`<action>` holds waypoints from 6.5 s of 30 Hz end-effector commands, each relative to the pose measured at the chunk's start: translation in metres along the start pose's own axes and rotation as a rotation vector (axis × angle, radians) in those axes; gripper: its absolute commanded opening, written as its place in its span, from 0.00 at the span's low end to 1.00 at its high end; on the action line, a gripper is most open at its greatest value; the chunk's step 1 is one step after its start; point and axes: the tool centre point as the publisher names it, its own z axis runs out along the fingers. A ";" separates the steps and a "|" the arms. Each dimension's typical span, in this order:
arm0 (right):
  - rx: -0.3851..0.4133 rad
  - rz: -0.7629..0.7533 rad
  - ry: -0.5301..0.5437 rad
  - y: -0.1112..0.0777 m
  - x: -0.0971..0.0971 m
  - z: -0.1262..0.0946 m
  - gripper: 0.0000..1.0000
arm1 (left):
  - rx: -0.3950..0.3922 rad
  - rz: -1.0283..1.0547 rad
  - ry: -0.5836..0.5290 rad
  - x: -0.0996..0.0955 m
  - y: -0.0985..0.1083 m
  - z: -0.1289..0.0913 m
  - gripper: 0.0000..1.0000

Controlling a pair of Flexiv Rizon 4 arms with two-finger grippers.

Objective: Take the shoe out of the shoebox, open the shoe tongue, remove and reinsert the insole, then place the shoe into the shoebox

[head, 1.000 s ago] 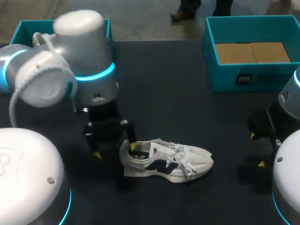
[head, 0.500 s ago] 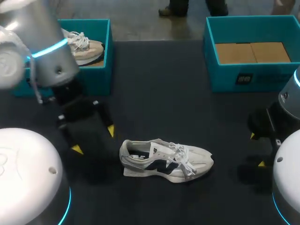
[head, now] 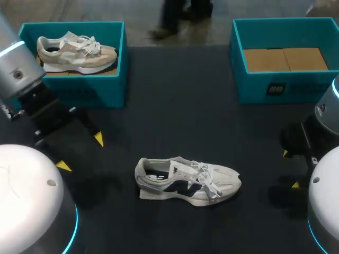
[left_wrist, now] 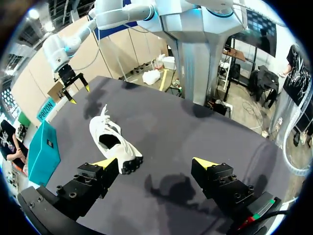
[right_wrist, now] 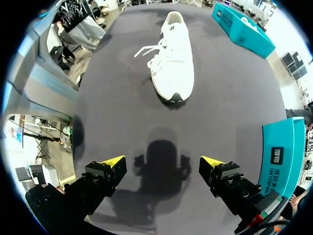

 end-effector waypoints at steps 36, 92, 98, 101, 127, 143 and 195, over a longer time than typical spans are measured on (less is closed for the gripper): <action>0.001 0.001 -0.002 0.000 0.002 0.000 1.00 | 0.664 -0.514 -0.527 0.088 0.102 0.027 1.00; 0.001 0.001 -0.002 0.000 0.002 0.000 1.00 | 0.656 -0.624 -0.653 0.001 0.072 0.101 1.00; 0.001 0.001 -0.002 0.000 0.002 0.000 1.00 | 0.656 -0.624 -0.653 0.001 0.072 0.101 1.00; 0.001 0.001 -0.002 0.000 0.002 0.000 1.00 | 0.656 -0.624 -0.653 0.001 0.072 0.101 1.00; 0.001 0.001 -0.002 0.000 0.002 0.000 1.00 | 0.632 -0.665 -0.635 -0.034 0.071 0.146 1.00; 0.001 0.001 -0.002 0.000 0.002 0.000 1.00 | 0.654 -0.658 -0.617 -0.054 0.078 0.154 1.00; 0.001 0.001 -0.002 0.000 0.002 0.000 1.00 | 0.700 -0.628 -0.485 -0.087 0.054 0.200 1.00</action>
